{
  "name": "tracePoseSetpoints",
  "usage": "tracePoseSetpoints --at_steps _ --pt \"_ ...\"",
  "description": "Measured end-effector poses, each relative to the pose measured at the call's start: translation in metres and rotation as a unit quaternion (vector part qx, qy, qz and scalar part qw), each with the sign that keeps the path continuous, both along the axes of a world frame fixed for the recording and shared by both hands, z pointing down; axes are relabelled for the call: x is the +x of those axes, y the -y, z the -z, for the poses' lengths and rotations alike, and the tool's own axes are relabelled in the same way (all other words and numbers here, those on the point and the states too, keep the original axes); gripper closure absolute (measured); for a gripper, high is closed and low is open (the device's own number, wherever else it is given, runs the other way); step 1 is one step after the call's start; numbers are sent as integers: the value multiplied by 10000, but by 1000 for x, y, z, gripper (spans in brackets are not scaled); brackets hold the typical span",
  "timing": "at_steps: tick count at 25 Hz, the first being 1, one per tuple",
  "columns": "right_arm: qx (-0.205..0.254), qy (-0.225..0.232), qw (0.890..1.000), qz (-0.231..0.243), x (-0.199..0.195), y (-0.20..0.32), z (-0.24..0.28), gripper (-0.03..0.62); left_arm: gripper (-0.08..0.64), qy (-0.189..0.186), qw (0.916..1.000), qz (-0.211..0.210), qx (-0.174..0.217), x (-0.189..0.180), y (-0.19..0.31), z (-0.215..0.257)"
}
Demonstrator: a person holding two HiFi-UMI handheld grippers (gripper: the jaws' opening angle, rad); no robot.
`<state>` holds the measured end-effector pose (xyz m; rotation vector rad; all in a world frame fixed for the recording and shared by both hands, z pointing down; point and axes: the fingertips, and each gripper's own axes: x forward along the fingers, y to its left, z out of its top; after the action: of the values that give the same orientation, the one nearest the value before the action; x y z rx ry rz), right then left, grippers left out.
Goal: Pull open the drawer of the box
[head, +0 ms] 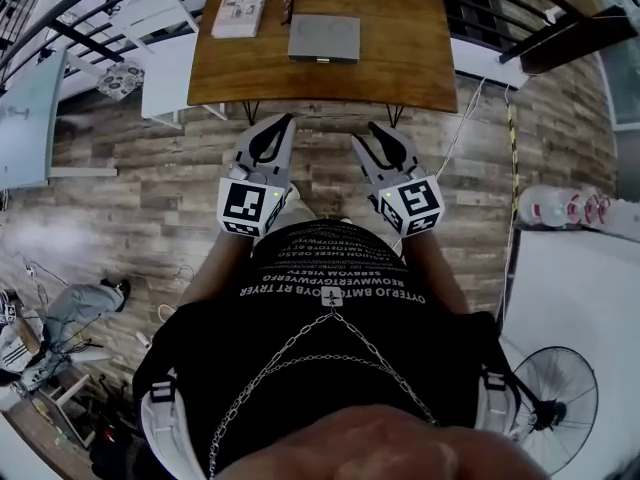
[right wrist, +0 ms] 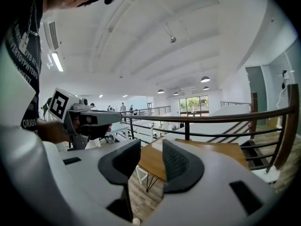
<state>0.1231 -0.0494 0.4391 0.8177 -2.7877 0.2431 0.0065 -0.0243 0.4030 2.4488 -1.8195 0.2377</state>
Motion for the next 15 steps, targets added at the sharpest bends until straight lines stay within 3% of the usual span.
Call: tracePoseSetpoints --at_steps 6,10,15 --pt "225 32 9993 -283 -18 35 14 454 555 -1 9998 -118 146 -27 27 5" --pt "203 22 9991 -364 -32 53 15 454 555 -116 9997 -60 183 -50 43 7" --pt "181 -2 9992 -360 -54 70 15 454 555 -7 9998 -195 80 -65 62 4"
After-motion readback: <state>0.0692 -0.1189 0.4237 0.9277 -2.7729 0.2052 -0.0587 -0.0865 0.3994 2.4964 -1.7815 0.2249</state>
